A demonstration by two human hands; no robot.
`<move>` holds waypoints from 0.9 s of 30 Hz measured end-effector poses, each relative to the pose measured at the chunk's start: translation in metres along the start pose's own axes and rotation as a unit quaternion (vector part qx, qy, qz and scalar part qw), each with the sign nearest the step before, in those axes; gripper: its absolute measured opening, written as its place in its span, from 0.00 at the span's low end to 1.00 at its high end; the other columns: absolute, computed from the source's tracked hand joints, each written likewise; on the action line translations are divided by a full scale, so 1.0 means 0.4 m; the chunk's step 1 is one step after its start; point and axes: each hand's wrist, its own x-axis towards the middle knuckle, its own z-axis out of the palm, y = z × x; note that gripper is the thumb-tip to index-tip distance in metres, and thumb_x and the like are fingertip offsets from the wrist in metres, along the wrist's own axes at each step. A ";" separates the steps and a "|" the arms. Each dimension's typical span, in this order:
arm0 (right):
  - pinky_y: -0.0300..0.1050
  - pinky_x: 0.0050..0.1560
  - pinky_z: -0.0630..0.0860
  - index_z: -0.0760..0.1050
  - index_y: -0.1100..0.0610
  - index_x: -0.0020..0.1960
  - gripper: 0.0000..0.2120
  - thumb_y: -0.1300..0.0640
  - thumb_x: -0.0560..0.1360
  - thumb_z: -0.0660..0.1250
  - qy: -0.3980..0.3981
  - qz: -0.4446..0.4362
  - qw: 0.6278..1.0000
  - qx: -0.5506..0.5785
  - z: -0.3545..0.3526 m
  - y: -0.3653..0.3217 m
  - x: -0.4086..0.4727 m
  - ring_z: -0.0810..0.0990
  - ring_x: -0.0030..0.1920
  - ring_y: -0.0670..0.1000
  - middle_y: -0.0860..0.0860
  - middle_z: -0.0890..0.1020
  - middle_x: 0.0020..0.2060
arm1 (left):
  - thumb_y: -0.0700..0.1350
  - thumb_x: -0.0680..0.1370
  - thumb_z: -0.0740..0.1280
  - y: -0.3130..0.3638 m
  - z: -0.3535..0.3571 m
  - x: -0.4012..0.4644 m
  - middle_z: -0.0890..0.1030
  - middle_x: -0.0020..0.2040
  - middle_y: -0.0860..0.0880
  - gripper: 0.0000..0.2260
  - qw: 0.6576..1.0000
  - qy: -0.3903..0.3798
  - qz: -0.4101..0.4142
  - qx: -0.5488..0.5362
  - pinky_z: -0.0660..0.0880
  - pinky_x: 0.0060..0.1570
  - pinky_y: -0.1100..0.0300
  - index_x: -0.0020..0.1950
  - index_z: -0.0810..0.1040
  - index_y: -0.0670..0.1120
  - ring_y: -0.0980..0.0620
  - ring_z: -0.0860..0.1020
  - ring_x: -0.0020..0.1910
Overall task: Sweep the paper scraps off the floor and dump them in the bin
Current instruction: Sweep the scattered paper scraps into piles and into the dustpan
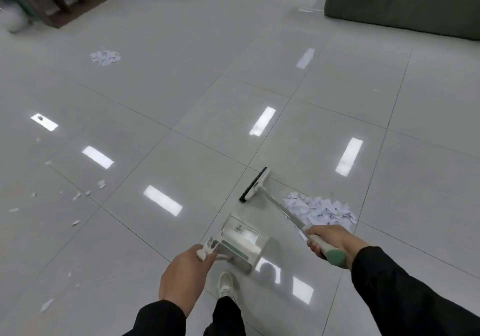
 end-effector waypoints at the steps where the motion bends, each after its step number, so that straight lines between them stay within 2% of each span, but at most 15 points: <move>1: 0.38 0.22 0.74 0.75 0.68 0.58 0.12 0.64 0.78 0.70 0.005 0.009 1.000 0.008 0.039 -0.019 0.028 0.74 0.25 0.51 0.60 0.78 0.35 | 0.65 0.80 0.61 0.000 -0.028 0.065 0.80 0.35 0.53 0.17 0.999 -0.017 0.025 0.015 0.72 0.35 0.60 0.42 0.77 0.54 0.56 0.77 0.36; 2: 0.38 0.22 0.74 0.74 0.67 0.58 0.11 0.64 0.78 0.69 0.006 0.003 1.000 0.004 0.037 -0.021 0.006 0.74 0.25 0.51 0.60 0.77 0.36 | 0.65 0.80 0.60 0.016 -0.031 0.064 0.80 0.35 0.53 0.17 0.998 -0.027 0.040 0.033 0.72 0.35 0.61 0.42 0.76 0.54 0.57 0.77 0.36; 4: 0.38 0.22 0.74 0.74 0.68 0.57 0.09 0.65 0.79 0.68 0.037 0.018 0.999 0.034 0.086 -0.066 0.036 0.73 0.24 0.51 0.61 0.77 0.35 | 0.66 0.80 0.60 0.024 -0.091 0.220 0.79 0.35 0.54 0.17 0.992 -0.055 0.088 0.067 0.73 0.36 0.60 0.44 0.76 0.54 0.57 0.76 0.35; 7: 0.37 0.21 0.72 0.74 0.68 0.55 0.08 0.64 0.79 0.67 0.071 0.029 0.995 0.056 0.064 -0.077 -0.006 0.72 0.23 0.51 0.59 0.76 0.32 | 0.66 0.80 0.60 0.073 -0.121 0.344 0.80 0.36 0.55 0.18 0.981 -0.074 0.146 0.100 0.74 0.36 0.60 0.53 0.79 0.54 0.57 0.77 0.36; 11: 0.38 0.22 0.71 0.74 0.70 0.54 0.08 0.65 0.78 0.67 0.113 0.033 0.992 0.050 0.049 -0.041 -0.057 0.72 0.22 0.52 0.59 0.76 0.31 | 0.66 0.80 0.59 0.130 -0.133 0.436 0.83 0.45 0.54 0.19 0.964 -0.099 0.203 0.141 0.78 0.46 0.56 0.56 0.80 0.54 0.52 0.81 0.46; 14: 0.38 0.21 0.71 0.75 0.70 0.53 0.09 0.64 0.77 0.68 0.141 0.010 0.984 0.111 0.035 0.011 -0.121 0.72 0.22 0.52 0.59 0.76 0.31 | 0.65 0.81 0.59 0.170 -0.138 0.453 0.80 0.40 0.54 0.19 0.952 -0.116 0.244 0.145 0.76 0.43 0.56 0.54 0.80 0.52 0.52 0.79 0.42; 15: 0.38 0.22 0.72 0.76 0.70 0.54 0.10 0.64 0.77 0.69 0.157 0.004 0.977 0.145 0.024 0.057 -0.168 0.72 0.23 0.52 0.60 0.76 0.31 | 0.64 0.81 0.60 0.188 -0.138 0.437 0.79 0.40 0.55 0.18 0.942 -0.118 0.272 0.158 0.75 0.41 0.57 0.54 0.80 0.53 0.52 0.78 0.42; 17: 0.38 0.22 0.73 0.77 0.69 0.55 0.13 0.61 0.75 0.71 0.155 -0.011 0.972 0.179 0.018 0.097 -0.213 0.73 0.24 0.51 0.60 0.77 0.33 | 0.63 0.81 0.62 0.187 -0.145 0.451 0.80 0.40 0.56 0.16 0.943 -0.116 0.268 0.159 0.72 0.39 0.57 0.55 0.80 0.53 0.53 0.78 0.41; 18: 0.38 0.23 0.73 0.77 0.69 0.56 0.15 0.60 0.75 0.71 0.165 -0.018 0.962 0.215 0.006 0.166 -0.269 0.73 0.25 0.51 0.60 0.77 0.34 | 0.63 0.81 0.63 0.201 -0.139 0.421 0.79 0.38 0.56 0.16 0.935 -0.116 0.291 0.167 0.70 0.38 0.57 0.54 0.80 0.53 0.53 0.77 0.40; 20: 0.38 0.23 0.72 0.77 0.68 0.58 0.16 0.59 0.75 0.71 0.159 -0.033 0.955 0.250 -0.001 0.218 -0.319 0.72 0.27 0.51 0.60 0.78 0.35 | 0.61 0.81 0.63 0.201 -0.140 0.422 0.77 0.35 0.55 0.15 0.933 -0.113 0.296 0.171 0.69 0.35 0.58 0.46 0.77 0.52 0.53 0.76 0.37; 22: 0.38 0.23 0.72 0.77 0.67 0.59 0.17 0.58 0.75 0.70 0.175 -0.063 0.933 0.307 0.000 0.351 -0.414 0.72 0.27 0.50 0.59 0.78 0.36 | 0.60 0.82 0.63 0.219 -0.119 0.353 0.78 0.35 0.55 0.15 0.915 -0.120 0.334 0.192 0.68 0.33 0.59 0.41 0.75 0.52 0.54 0.76 0.35; 26: 0.40 0.27 0.75 0.78 0.67 0.59 0.13 0.62 0.77 0.68 0.180 -0.093 0.918 0.341 0.044 0.477 -0.501 0.74 0.29 0.52 0.61 0.78 0.38 | 0.61 0.82 0.64 0.222 -0.095 0.311 0.81 0.40 0.53 0.14 0.893 -0.112 0.372 0.228 0.72 0.36 0.59 0.50 0.80 0.53 0.52 0.79 0.40; 27: 0.40 0.29 0.76 0.78 0.68 0.58 0.12 0.64 0.77 0.66 0.190 -0.094 0.901 0.379 0.069 0.549 -0.546 0.75 0.30 0.53 0.62 0.78 0.38 | 0.61 0.81 0.64 0.221 -0.077 0.262 0.82 0.41 0.52 0.14 0.875 -0.117 0.402 0.243 0.72 0.37 0.58 0.53 0.80 0.53 0.51 0.80 0.42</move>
